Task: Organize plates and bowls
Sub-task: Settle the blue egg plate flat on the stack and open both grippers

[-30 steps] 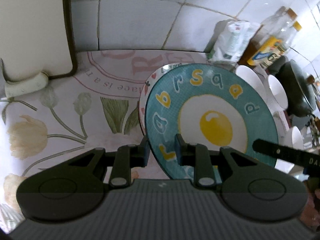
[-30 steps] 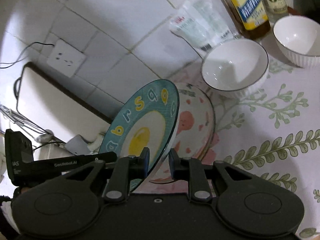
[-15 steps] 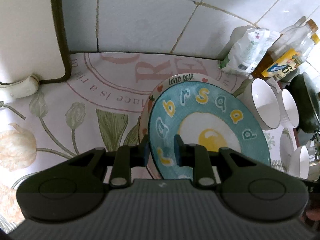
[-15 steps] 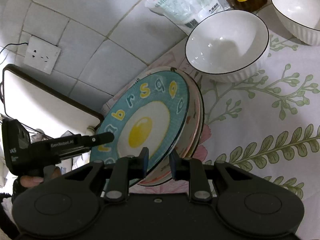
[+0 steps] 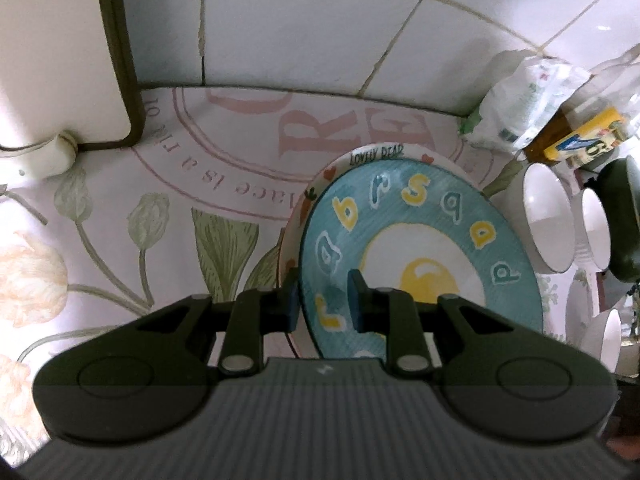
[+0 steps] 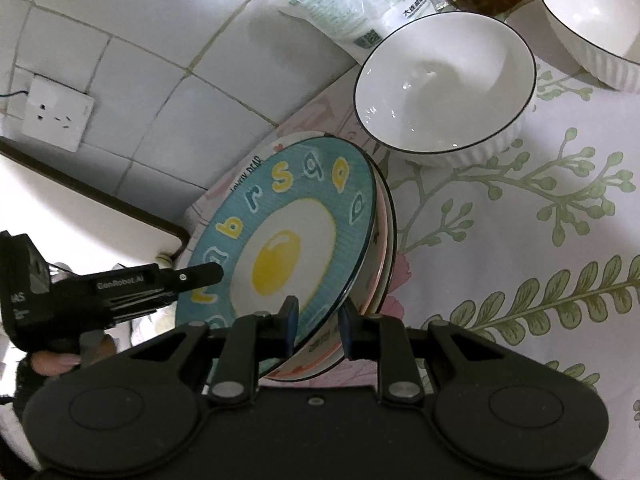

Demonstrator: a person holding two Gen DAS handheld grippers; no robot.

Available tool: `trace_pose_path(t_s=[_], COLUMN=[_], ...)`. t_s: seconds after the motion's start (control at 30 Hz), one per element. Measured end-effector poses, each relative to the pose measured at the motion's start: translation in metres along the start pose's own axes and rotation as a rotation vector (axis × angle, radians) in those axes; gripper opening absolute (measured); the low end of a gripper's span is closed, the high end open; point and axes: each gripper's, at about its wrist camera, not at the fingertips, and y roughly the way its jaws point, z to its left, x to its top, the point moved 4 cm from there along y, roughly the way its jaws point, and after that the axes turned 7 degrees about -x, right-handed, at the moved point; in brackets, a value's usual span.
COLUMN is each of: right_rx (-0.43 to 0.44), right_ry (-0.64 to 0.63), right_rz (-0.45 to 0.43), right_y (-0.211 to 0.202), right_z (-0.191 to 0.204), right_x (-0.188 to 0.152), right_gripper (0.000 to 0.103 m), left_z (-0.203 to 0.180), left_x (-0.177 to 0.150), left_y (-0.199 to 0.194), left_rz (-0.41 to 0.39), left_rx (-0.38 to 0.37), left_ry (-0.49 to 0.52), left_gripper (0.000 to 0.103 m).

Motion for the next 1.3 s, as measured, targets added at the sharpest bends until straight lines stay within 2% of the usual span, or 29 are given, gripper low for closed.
trace_pose_path(t_s=[0.1,0.27,0.43,0.57,0.73,0.83,1.0,1.17,1.3], right_rx=[-0.072,-0.158,-0.17,-0.233,-0.316,-0.326,-0.321,-0.304,-0.268], right_ry=[0.027,-0.006,-0.019,-0.016,-0.118,-0.139,-0.174,-0.162,-0.107], right_rz=[0.008,0.023,0.034,0.019,-0.011,-0.002,-0.017,0.004,0.037], right_y=[0.001,0.003,0.003,-0.007,-0.008,-0.003,0.002,0.001,-0.003], right_z=[0.004,0.014,0.015,0.024,0.034,0.029,0.027,0.024,0.019], right_x=[0.005,0.013,0.016,0.019,0.021,0.018,0.015,0.017,0.024], right_gripper=[0.025,0.026,0.026,0.026,0.026,0.026,0.027,0.027,0.025], left_z=[-0.001,0.002,-0.004,-0.015,-0.023,-0.027,-0.028,-0.024,-0.022], left_x=[0.001,0.002,0.0,-0.008,-0.015,-0.016,-0.015,-0.014,-0.015], left_y=[0.002,0.001,0.0,0.002,0.004,0.005,0.006,0.006,0.007], left_rz=[0.064,0.107,0.134,0.182,0.205,0.206,0.209,0.232,0.254], left_rx=[0.015,0.035,0.071,0.117,0.147,0.163,0.177,0.161,0.198], left_ry=[-0.035,-0.157,-0.181,-0.216,-0.219,-0.185,-0.189,-0.245,-0.223], left_gripper=[0.022,0.022,0.022,0.022,0.022,0.022,0.022,0.023,0.024])
